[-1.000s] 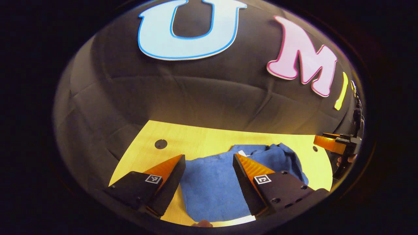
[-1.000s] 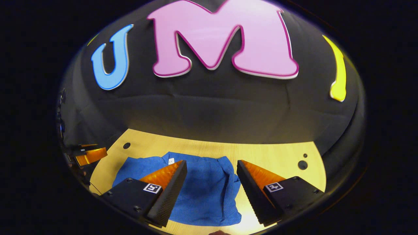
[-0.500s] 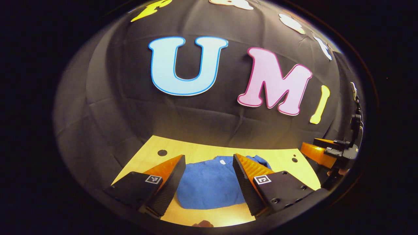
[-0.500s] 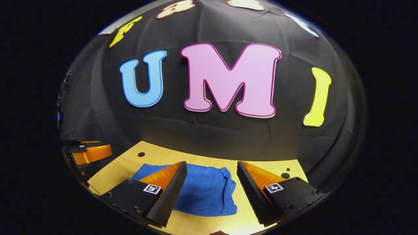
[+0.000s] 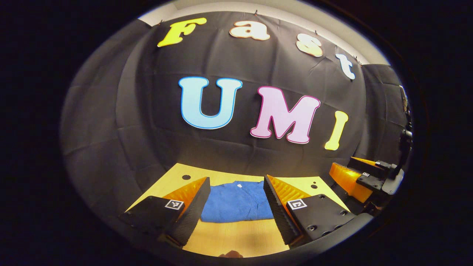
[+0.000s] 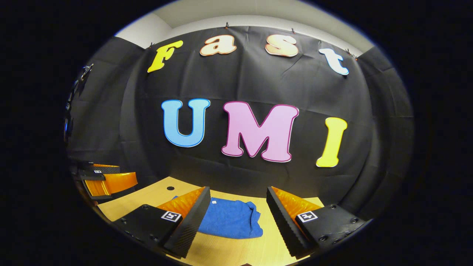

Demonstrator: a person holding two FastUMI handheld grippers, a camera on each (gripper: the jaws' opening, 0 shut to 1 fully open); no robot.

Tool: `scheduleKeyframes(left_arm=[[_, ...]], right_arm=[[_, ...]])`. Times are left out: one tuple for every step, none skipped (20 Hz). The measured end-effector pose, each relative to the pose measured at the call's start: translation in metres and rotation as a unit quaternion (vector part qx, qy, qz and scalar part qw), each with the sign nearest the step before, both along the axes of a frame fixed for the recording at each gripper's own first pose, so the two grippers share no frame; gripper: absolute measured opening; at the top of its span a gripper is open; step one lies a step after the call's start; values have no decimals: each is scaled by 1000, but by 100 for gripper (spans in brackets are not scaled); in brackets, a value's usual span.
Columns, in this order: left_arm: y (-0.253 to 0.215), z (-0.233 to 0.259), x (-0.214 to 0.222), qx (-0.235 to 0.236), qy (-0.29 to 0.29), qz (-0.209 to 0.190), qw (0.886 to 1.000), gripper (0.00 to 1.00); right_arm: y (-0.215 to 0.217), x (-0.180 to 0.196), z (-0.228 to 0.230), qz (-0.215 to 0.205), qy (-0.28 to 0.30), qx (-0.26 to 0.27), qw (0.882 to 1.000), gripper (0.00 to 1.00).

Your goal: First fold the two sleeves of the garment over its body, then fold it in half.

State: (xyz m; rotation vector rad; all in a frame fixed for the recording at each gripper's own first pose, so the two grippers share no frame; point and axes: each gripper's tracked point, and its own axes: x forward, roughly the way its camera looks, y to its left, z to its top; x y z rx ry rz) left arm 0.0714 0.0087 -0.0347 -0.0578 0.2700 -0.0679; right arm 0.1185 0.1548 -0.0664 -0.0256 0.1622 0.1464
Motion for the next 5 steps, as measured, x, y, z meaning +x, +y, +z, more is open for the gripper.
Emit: scheduleKeyframes(left_arm=[[-1,2,-21,4,-8,3,1000,84],[-1,4,-38,11,-18,7,1000,87],[-1,5,-55,17,-28,9,999,84],[-5,6,-69,20,-43,8,999,87],[-12,12,-83,19,-63,4,998,84]], right_arm=[[3,-17,6,1,-5,4,1000,97],[5,-35,13,3,-10,7,1000,97],[3,-52,16,0,-10,7,1000,97],[0,-71,16,-2,-6,7,1000,97],[-1,-87,19,-3,-5,10,1000,97]])
